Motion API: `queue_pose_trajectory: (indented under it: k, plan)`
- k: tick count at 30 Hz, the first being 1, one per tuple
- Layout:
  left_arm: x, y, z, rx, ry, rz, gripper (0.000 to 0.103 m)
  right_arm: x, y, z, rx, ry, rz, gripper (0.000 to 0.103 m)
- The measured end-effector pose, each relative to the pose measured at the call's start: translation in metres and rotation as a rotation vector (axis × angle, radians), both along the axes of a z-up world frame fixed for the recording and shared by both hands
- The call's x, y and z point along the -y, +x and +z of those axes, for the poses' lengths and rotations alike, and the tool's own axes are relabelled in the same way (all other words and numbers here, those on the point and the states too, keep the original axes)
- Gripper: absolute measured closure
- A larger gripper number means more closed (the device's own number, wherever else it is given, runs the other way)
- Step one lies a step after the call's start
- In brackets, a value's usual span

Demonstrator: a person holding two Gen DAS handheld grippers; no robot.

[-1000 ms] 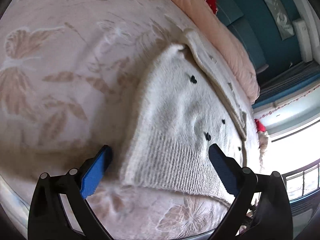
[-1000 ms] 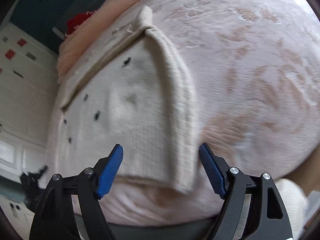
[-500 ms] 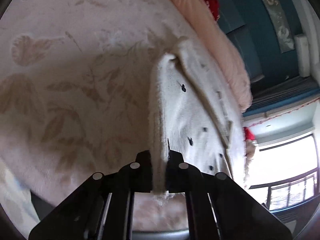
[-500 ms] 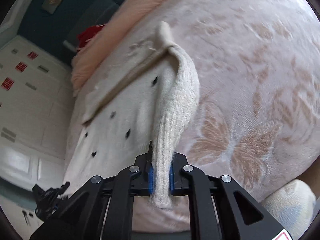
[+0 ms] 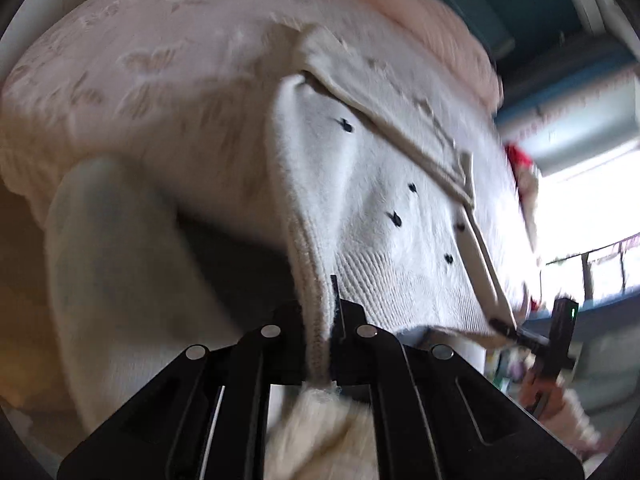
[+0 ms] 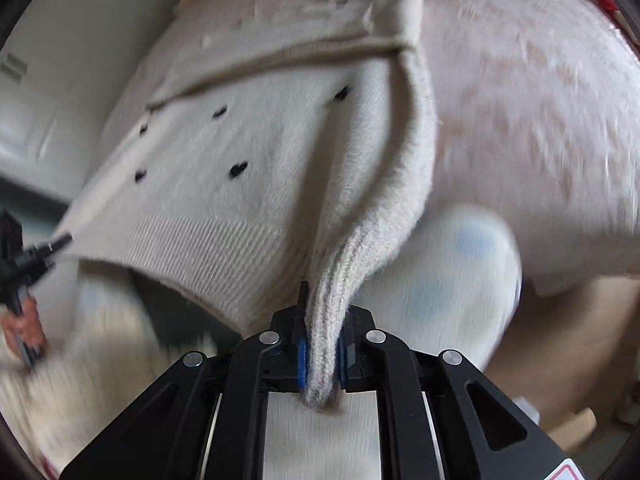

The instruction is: Fold small clothes

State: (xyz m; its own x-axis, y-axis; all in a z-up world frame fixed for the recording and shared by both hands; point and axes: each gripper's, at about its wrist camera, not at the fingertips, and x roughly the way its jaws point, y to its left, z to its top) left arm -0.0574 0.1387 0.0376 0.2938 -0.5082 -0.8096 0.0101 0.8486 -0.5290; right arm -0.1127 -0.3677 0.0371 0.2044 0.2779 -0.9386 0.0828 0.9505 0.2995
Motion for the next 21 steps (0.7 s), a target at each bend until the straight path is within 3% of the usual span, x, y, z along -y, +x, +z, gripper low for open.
queue_pose_trajectory:
  k: [4, 7, 9, 12, 14, 16, 17, 19, 21]
  plan:
    - [-0.002, -0.039, 0.001, -0.048, 0.026, -0.035, 0.097, -0.016, -0.051, -0.002, -0.056, 0.061, 0.032, 0.093]
    - [-0.003, -0.032, 0.016, -0.015, 0.032, -0.034, 0.097, -0.010, -0.061, 0.012, -0.010, 0.113, -0.005, 0.093]
    - [-0.002, -0.007, 0.034, 0.041, 0.002, -0.023, 0.097, 0.003, -0.045, 0.028, 0.051, 0.131, -0.046, 0.093]
    - [0.013, 0.048, 0.065, 0.176, -0.032, -0.023, 0.097, 0.038, 0.012, 0.062, 0.209, 0.154, -0.140, 0.093]
    - [0.028, 0.100, 0.078, 0.270, -0.015, -0.015, 0.097, 0.060, 0.057, 0.073, 0.300, 0.182, -0.208, 0.091]
    - [0.046, 0.152, 0.078, 0.347, 0.046, 0.021, 0.092, 0.081, 0.101, 0.062, 0.335, 0.242, -0.273, 0.086]
    - [0.055, 0.174, 0.072, 0.358, 0.079, 0.024, 0.092, 0.092, 0.123, 0.052, 0.355, 0.248, -0.336, 0.073]
    - [0.072, 0.224, 0.042, 0.320, 0.166, 0.043, 0.080, 0.099, 0.144, 0.032, 0.378, 0.179, -0.425, 0.066]
    - [0.075, 0.247, 0.014, 0.242, 0.232, 0.077, 0.078, 0.101, 0.154, 0.016, 0.382, 0.098, -0.511, 0.066]
